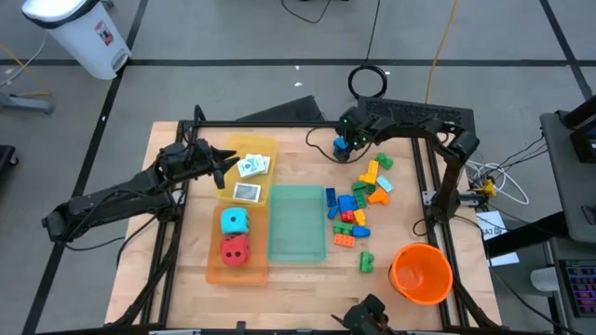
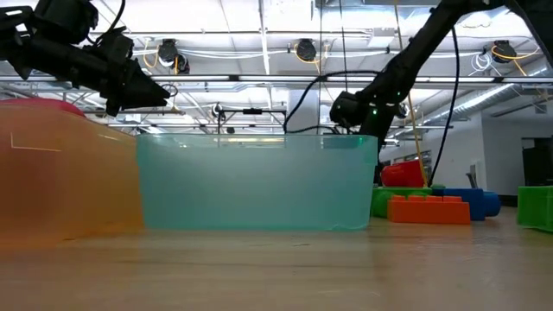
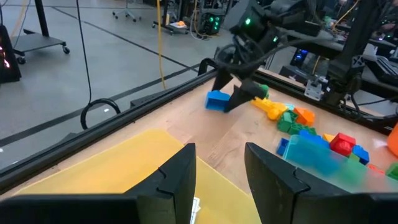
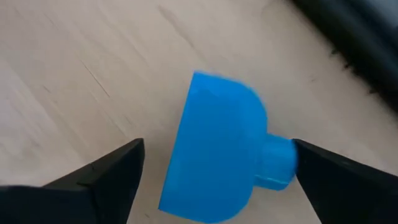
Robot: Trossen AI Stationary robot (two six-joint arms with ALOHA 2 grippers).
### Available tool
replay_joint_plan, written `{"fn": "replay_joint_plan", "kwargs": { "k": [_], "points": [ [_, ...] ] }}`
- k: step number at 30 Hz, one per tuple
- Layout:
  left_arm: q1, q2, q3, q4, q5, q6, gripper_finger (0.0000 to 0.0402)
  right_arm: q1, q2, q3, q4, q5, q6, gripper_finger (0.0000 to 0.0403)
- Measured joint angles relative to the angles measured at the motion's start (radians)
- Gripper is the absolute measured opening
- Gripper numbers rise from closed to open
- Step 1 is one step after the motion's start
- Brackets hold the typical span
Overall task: Pick & Place Toys
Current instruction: Put the blue game piece into the green bin
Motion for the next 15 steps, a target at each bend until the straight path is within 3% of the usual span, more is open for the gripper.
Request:
{"fn": "replay_joint_plan", "kwargs": {
  "k": [6, 15],
  "points": [
    [0.000, 0.000, 0.000, 0.000, -0.001, 0.001, 0.0141, 0.000, 0.018, 0.002, -0.013, 0.000, 0.021, 0.0338],
    [0.000, 0.000, 0.000, 0.000, 0.000, 0.001, 0.0141, 0.000, 0.017, 0.002, -0.017, 0.001, 0.023, 0.0222]
  ]
}}
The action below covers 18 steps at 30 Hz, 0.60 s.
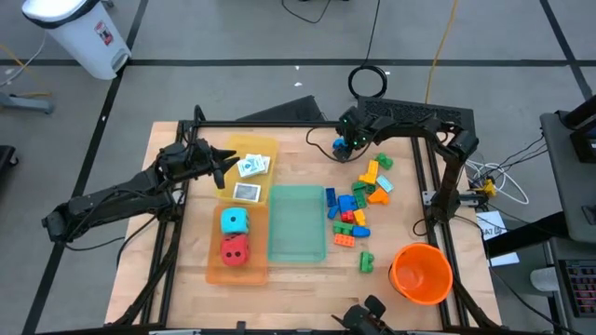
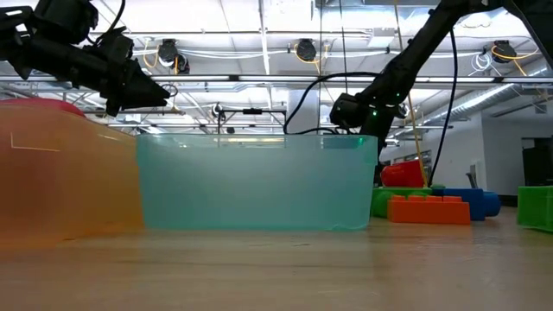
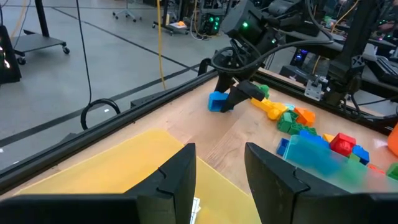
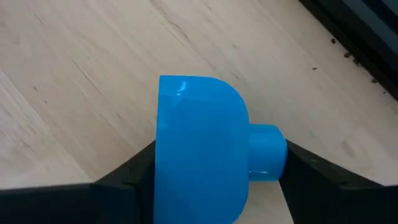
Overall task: Pick & Place Toys
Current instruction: Put the blue game piece into the green bin
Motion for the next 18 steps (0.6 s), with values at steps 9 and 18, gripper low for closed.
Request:
{"fn": "replay_joint_plan", "kwargs": {
  "k": [9, 18],
  "points": [
    [0.000, 0.000, 0.000, 0.000, 0.000, 0.001, 0.0141, 0.013, -0.028, -0.004, -0.018, -0.001, -0.013, 0.0222],
    [0.000, 0.000, 0.000, 0.000, 0.000, 0.002, 0.0141, 0.161, -0.208, -0.003, -0.042, -0.004, -0.064, 0.0223]
  ]
}}
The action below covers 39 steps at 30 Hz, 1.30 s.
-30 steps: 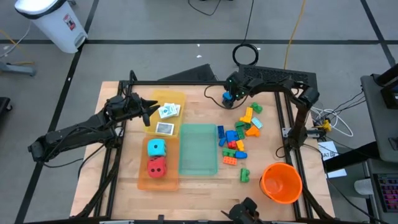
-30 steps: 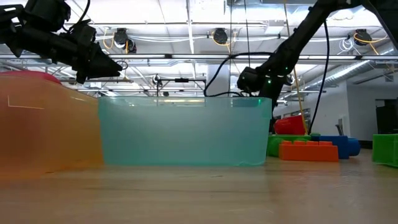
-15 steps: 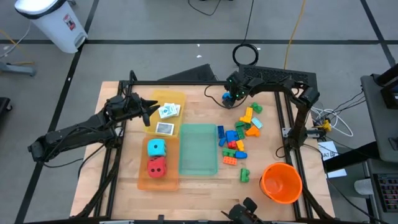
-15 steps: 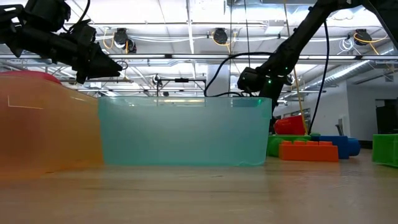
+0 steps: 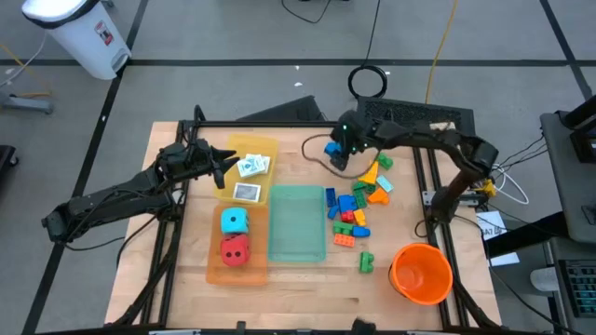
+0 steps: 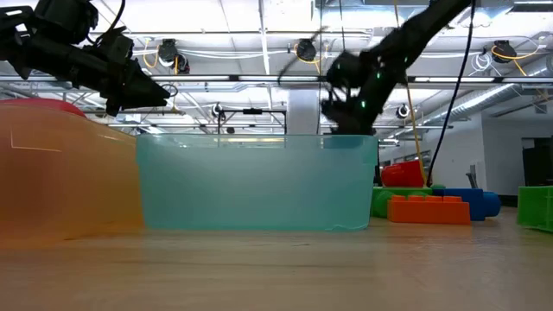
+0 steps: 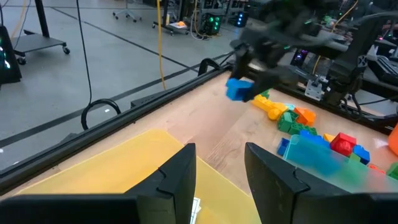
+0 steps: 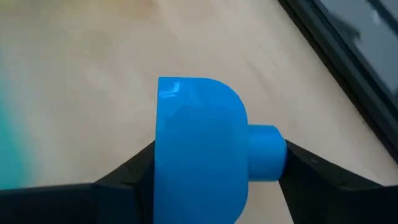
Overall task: Pick & Place Toys
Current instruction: Put the blue game piece into the green bin, then put the green game piece into the green bin
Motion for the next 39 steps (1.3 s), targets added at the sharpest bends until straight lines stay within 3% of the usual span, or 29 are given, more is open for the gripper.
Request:
{"fn": "replay_joint_plan", "kwargs": {
  "k": [7, 13, 18, 28, 34, 39],
  "points": [
    [0.000, 0.000, 0.000, 0.000, 0.000, -0.003, 0.0141, 0.248, -0.093, 0.001, 0.037, -0.074, 0.000, 0.0228],
    [0.000, 0.000, 0.000, 0.000, 0.000, -0.004, 0.0141, 0.468, -0.082, 0.002, 0.085, -0.074, -0.048, 0.0228],
    [0.000, 0.000, 0.000, 0.000, 0.000, -0.007, 0.0141, 0.587, -0.013, 0.002, 0.142, -0.034, -0.058, 0.0235],
    [0.000, 0.000, 0.000, 0.000, 0.000, -0.008, 0.0141, 0.653, 0.072, 0.002, 0.257, 0.313, -0.160, 0.0283],
    [0.000, 0.000, 0.000, 0.000, 0.001, -0.005, 0.0141, 0.655, 0.072, 0.002, 0.324, 0.319, -0.201, 0.0302],
    [0.000, 0.000, 0.000, 0.000, 0.000, 0.002, 0.0141, 0.658, 0.055, 0.002, 0.228, 0.355, -0.186, 0.0303]
  ]
}}
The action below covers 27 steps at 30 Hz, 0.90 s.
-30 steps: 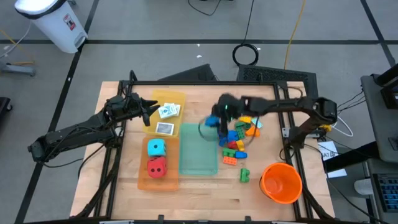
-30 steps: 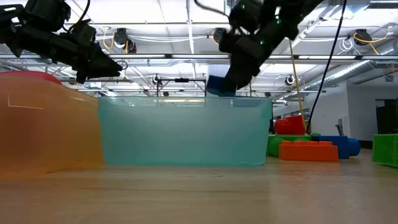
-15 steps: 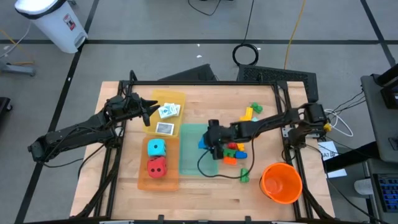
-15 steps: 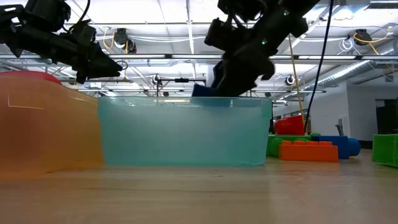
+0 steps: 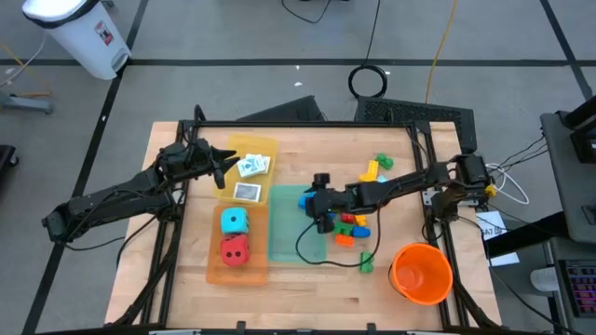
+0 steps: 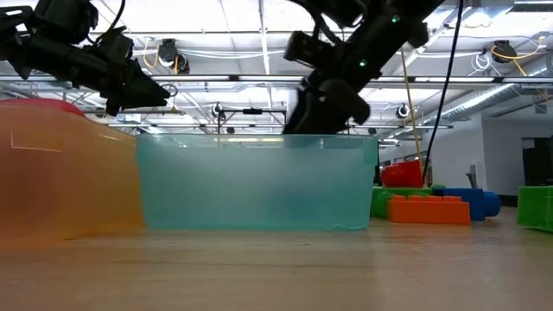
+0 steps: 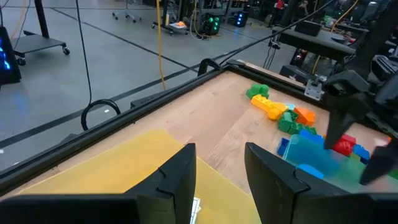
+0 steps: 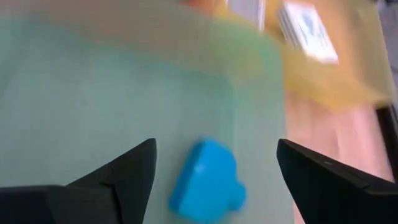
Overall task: Pick & Place Toys
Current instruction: Put the green game piece into the green bin
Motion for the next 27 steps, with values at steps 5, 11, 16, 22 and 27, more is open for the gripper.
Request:
{"fn": "replay_joint_plan", "kwargs": {
  "k": [5, 11, 16, 22, 27],
  "points": [
    [0.000, 0.000, 0.000, 0.000, 0.000, -0.001, 0.0141, -0.010, -0.119, 0.002, -0.256, 0.199, 0.083, 0.0302],
    [0.000, 0.000, 0.000, 0.000, 0.000, -0.002, 0.0141, -0.111, -0.319, -0.114, -0.391, 0.306, 0.131, 0.0279],
    [0.000, 0.000, 0.000, 0.000, 0.000, -0.002, 0.0141, -0.320, -0.509, -0.306, -0.330, 0.257, 0.138, 0.0249],
    [0.000, 0.000, 0.000, 0.000, 0.000, -0.002, 0.0141, -0.623, -0.648, -0.480, -0.269, 0.034, 0.173, 0.0222],
    [0.000, 0.000, 0.000, 0.000, 0.000, -0.003, 0.0141, -0.835, -0.624, -0.482, -0.295, -0.170, 0.216, 0.0227]
  ]
}}
